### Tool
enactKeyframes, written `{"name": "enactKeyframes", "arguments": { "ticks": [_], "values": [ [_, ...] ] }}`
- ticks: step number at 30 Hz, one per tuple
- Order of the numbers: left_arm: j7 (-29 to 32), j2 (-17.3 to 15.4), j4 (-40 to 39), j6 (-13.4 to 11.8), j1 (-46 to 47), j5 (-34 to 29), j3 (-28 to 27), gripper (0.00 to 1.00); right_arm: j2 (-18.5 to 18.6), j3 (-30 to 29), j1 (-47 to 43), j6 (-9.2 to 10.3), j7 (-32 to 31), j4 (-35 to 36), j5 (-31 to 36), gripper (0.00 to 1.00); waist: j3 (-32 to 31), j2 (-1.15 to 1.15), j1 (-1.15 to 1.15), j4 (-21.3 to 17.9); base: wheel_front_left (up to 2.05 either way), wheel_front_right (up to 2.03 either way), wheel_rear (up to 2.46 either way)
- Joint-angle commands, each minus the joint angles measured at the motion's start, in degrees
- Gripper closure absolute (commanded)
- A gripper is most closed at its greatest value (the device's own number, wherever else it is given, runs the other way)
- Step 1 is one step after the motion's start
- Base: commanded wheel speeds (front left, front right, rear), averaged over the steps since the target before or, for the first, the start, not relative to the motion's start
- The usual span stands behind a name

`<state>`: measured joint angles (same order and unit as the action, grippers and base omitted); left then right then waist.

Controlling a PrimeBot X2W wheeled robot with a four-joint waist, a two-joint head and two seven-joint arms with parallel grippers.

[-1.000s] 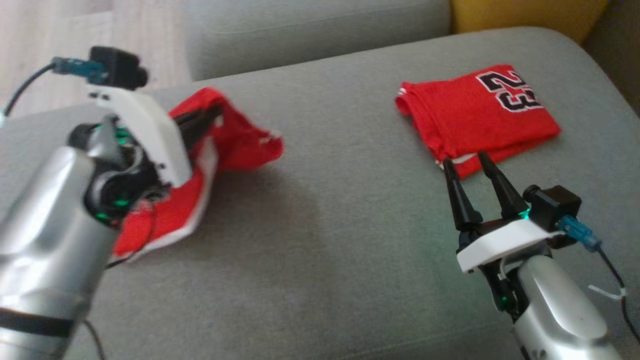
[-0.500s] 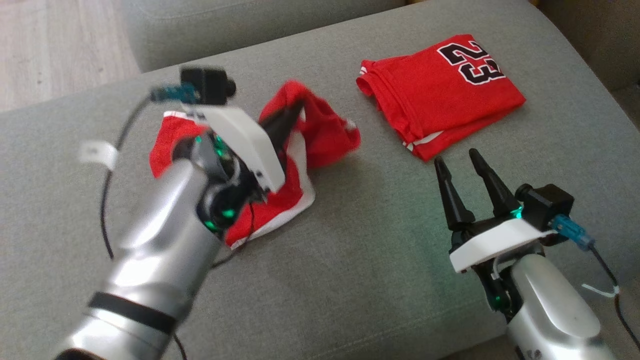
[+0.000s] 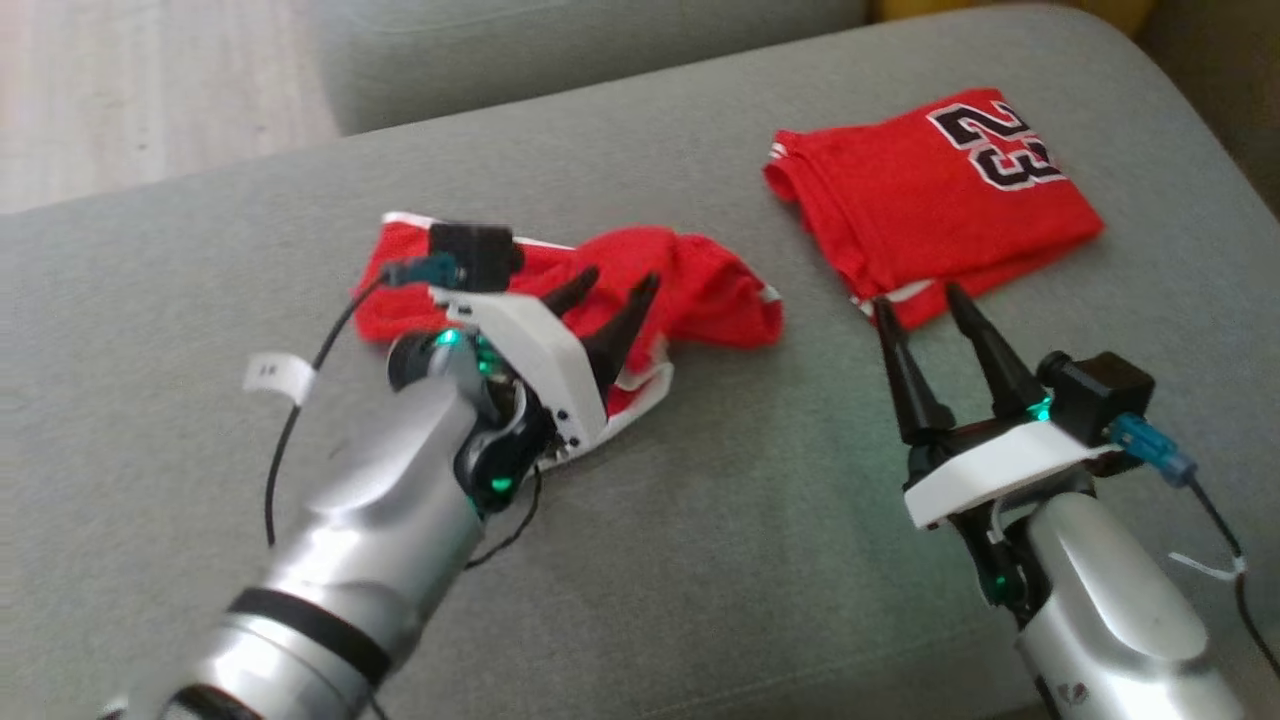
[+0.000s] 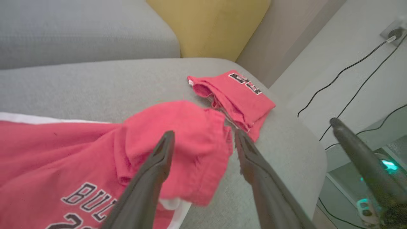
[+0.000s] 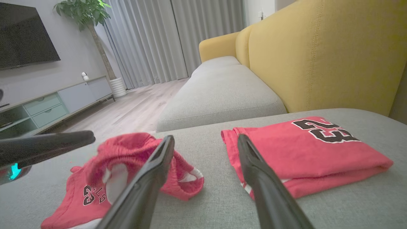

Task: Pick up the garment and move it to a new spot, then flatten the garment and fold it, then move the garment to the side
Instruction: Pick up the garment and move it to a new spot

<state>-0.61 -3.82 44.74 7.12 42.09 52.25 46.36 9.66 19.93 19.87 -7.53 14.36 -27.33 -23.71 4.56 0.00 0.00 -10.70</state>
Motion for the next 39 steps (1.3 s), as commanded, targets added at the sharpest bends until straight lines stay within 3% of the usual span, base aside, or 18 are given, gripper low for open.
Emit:
{"name": "enactKeyframes", "arguments": {
  "ticks": [1, 5, 6, 10, 16, 21, 25, 29, 33, 39],
  "values": [
    [-0.76, -3.38, -3.48, 0.34, 4.34, 1.24, -0.46, 0.0, 0.47, 0.04, 0.8, 0.04, 0.63, 1.94, -0.26, 0.0, -1.36, 0.0, 0.0, 2.27, 0.0, 0.0, 0.0],
    [-1.75, -8.31, -8.89, 0.35, 5.1, 3.34, -0.18, 0.0, 0.88, -0.9, -0.28, 0.04, 0.63, 2.44, 0.03, 0.0, -2.67, 0.0, 0.0, 4.84, 0.0, 0.0, 0.0],
    [-1.75, -8.31, -8.89, 0.35, 5.1, 3.34, -0.18, 0.0, 0.88, -0.9, -0.28, 0.04, 0.63, 2.44, 0.03, 0.0, -2.67, 0.0, 0.0, 4.84, 0.0, 0.0, 0.0],
    [-4.68, -14.12, -13.71, -0.46, 4.02, 2.81, -2.05, 0.0, 0.96, -1.55, -1.56, 0.04, 0.63, 2.68, 0.15, 0.0, -3.88, 0.0, 0.0, 7.15, 0.0, 0.0, 0.0],
    [-11.51, -22.09, -22.9, -7.84, -3.73, 1.57, -7.08, 0.0, 0.75, -1.8, -3.58, 0.04, 0.63, 3.26, 0.26, 0.0, -4.96, 0.0, 0.0, 8.81, 0.0, 0.0, 0.0],
    [-14.18, -25.8, -32.1, -15.72, -15.99, -0.12, -13.13, 0.0, 1.06, -2.1, -5.18, 0.04, 0.63, 3.91, 0.1, 0.0, -5.15, 0.0, 0.0, 9.02, 0.0, 0.0, 0.0],
    [-14.35, -24.56, -39.82, -21.3, -26.4, -6.37, -21.28, 0.0, 1.33, -3.05, -6.28, 0.04, 0.63, 4.8, 0.15, 0.0, -5.23, 0.0, 0.0, 9.1, 0.0, 0.0, 0.0],
    [-14.37, -21.53, -45.33, -24.14, -35.71, -15.12, -27.37, 0.0, 1.61, -4.2, -7.55, 0.04, 0.63, 5.91, 0.56, 0.0, -5.3, 0.0, 0.0, 9.33, 0.0, 0.0, 0.0],
    [-14.38, -18.13, -47.04, -23.6, -41.03, -20.1, -30.12, 0.0, 1.87, -5.53, -8.91, 0.04, 0.63, 7.04, 1.02, 0.0, -5.36, 0.0, 0.0, 9.91, 0.0, 0.0, 0.0],
    [-14.38, -14.43, -45.95, -20.12, -42.47, -23.1, -32.8, 0.0, 1.67, -6.06, -9.2, 0.04, 0.24, 7.66, 1.64, 0.0, -5.31, 0.0, 0.0, 10.29, 0.0, 0.0, 0.0]
  ]
}}
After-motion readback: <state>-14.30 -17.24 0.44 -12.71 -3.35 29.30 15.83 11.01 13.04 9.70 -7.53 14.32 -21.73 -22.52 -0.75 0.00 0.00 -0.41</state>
